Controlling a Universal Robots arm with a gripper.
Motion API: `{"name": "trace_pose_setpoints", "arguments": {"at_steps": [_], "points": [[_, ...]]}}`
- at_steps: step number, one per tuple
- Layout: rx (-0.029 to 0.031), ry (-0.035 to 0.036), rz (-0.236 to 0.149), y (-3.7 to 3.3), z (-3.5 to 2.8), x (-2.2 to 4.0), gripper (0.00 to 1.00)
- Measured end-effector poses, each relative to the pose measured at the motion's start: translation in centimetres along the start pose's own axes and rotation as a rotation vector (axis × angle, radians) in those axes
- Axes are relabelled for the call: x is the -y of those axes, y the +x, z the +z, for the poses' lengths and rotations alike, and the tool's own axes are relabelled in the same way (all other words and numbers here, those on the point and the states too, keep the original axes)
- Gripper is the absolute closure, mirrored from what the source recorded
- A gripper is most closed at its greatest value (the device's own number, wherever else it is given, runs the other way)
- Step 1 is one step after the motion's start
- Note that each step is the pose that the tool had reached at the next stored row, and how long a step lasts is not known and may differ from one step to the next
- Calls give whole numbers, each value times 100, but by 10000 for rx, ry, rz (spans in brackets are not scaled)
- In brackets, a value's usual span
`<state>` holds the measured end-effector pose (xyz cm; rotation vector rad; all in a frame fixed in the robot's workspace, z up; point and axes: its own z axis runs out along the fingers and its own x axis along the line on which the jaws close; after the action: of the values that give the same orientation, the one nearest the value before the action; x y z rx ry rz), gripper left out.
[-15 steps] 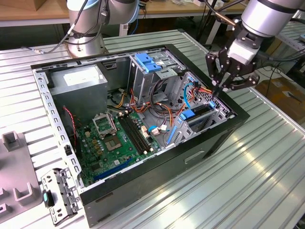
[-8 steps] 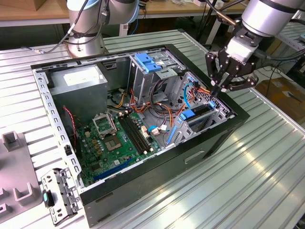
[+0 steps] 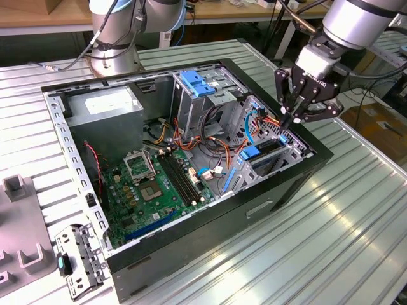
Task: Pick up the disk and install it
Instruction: 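Insert the first disk wire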
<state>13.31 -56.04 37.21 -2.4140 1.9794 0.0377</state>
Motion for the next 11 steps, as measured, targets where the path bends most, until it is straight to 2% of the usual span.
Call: {"name": "trace_pose_setpoints", "arguments": {"at_steps": [5, 8, 10, 11], "points": [[4, 12, 850, 0, 5, 1, 84], [7, 25, 1658, 0, 9, 0, 84], [8, 31, 1972, 0, 11, 0, 84], [9, 35, 2265, 0, 12, 0, 84]]}}
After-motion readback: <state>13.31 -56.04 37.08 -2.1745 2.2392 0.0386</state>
